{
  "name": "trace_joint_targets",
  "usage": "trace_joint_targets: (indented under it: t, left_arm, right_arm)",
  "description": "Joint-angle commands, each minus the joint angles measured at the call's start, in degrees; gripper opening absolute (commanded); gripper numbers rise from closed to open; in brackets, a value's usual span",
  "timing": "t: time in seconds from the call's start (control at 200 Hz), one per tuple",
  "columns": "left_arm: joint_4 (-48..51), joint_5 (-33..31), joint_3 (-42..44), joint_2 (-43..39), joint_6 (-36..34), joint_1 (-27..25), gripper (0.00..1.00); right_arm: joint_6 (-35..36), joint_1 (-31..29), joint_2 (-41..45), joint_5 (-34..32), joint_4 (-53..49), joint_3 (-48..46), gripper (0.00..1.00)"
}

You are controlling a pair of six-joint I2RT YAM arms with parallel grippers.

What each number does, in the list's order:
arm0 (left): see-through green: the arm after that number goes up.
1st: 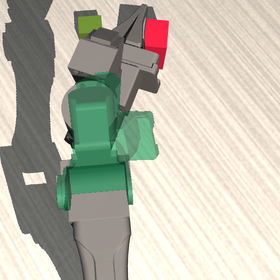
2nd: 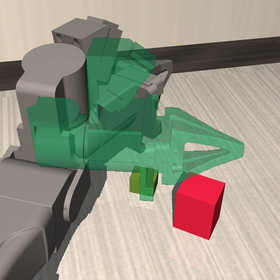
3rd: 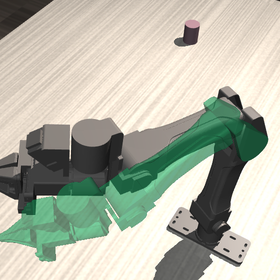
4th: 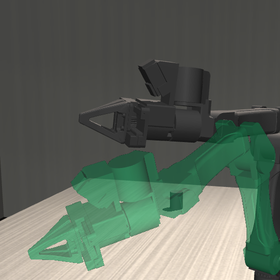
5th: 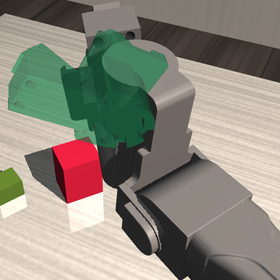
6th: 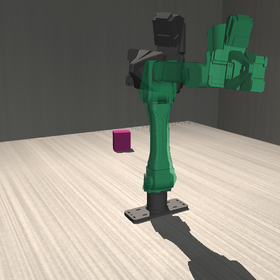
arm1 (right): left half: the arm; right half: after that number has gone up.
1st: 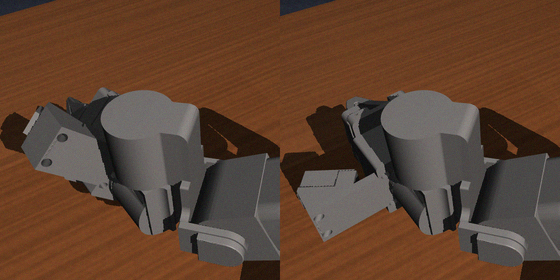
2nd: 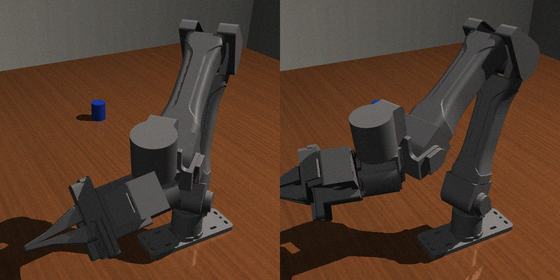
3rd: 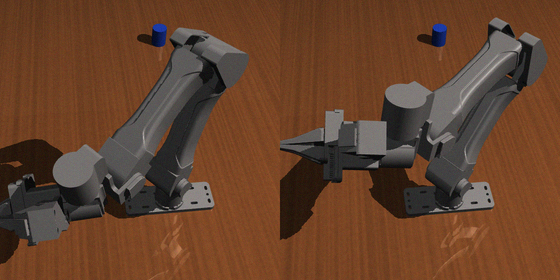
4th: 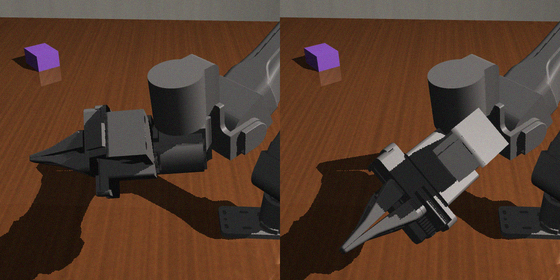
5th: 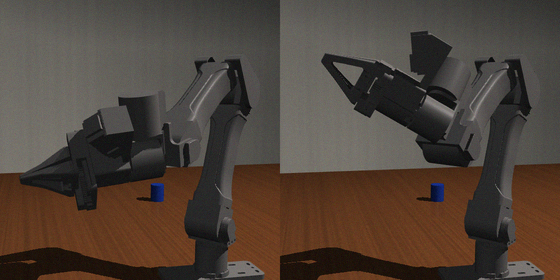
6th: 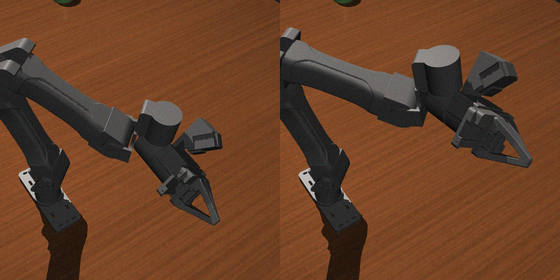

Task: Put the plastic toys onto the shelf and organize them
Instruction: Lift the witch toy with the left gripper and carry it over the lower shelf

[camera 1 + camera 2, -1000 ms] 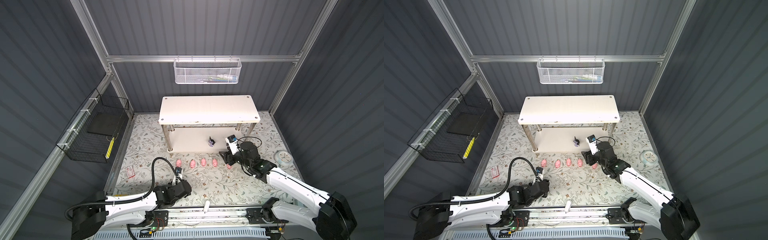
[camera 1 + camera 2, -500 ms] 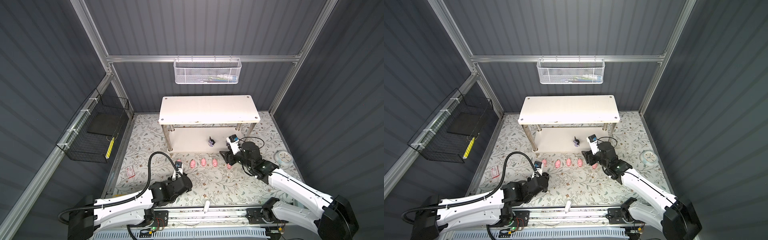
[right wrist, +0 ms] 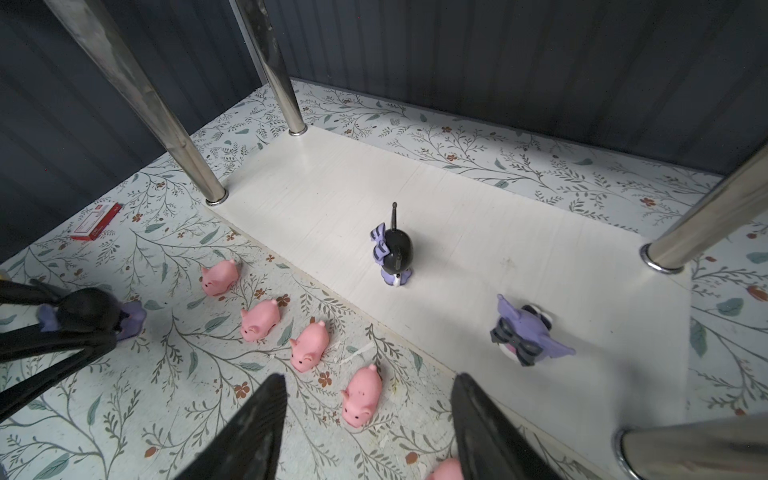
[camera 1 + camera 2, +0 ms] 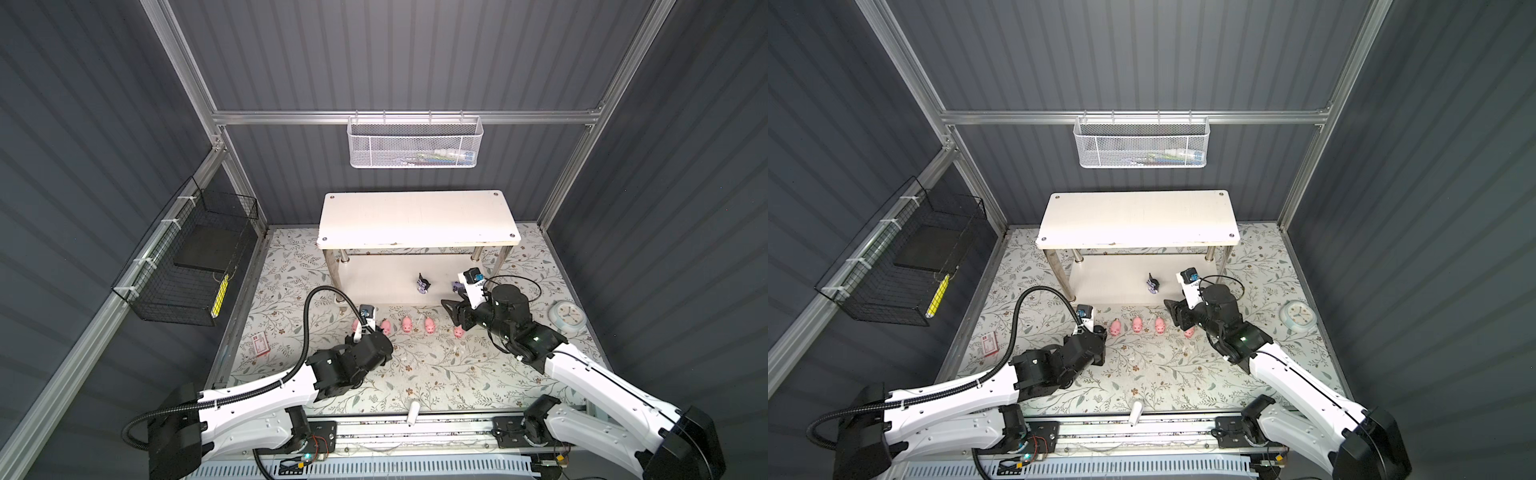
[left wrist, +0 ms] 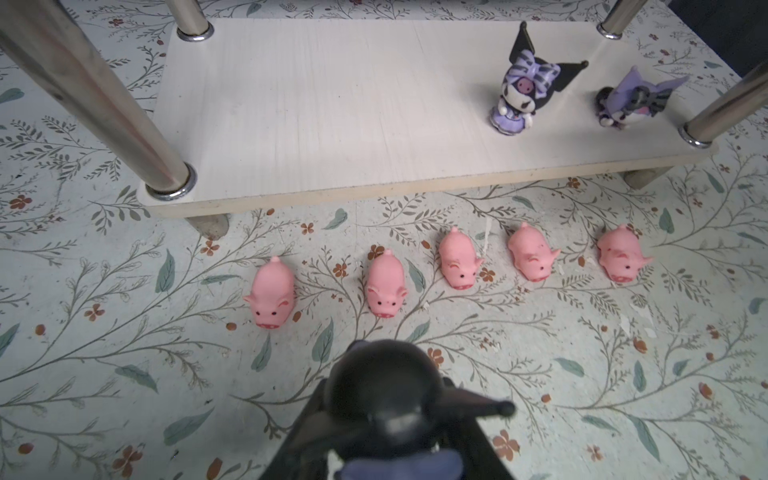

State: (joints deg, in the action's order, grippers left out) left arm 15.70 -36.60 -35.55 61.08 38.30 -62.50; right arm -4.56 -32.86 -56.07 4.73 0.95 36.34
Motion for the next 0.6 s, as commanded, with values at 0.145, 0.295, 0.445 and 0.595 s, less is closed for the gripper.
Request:
trace_joint_targets:
  t: [0.145,0.295,0.445,0.595]
  left_arm:
    - [-11.36,4.58,-3.19,6.12,-7.50,6.51,0.34]
    - [-15.45,7.12,-5.11,9.21,-10.39,10.55,0.34]
    - [-19.28,10.32,-7.24,12.57,-12.67,14.87,0.34]
    - [-21.95,12.74,-9.84,16.59,-14.45,17.68,0.34]
  right_arm:
    - [-1.16,0.19,3.95,1.00,-1.20,-0.35,0.65]
    - [-1.55,0.23,6.50,0.91,-1.43,-1.58,0.66]
    - [-1.64,0.20,8.39,0.75,-1.21,-2.76,0.66]
    - [-1.94,0.21,10.46,1.39,-1.04,-3.29,0.66]
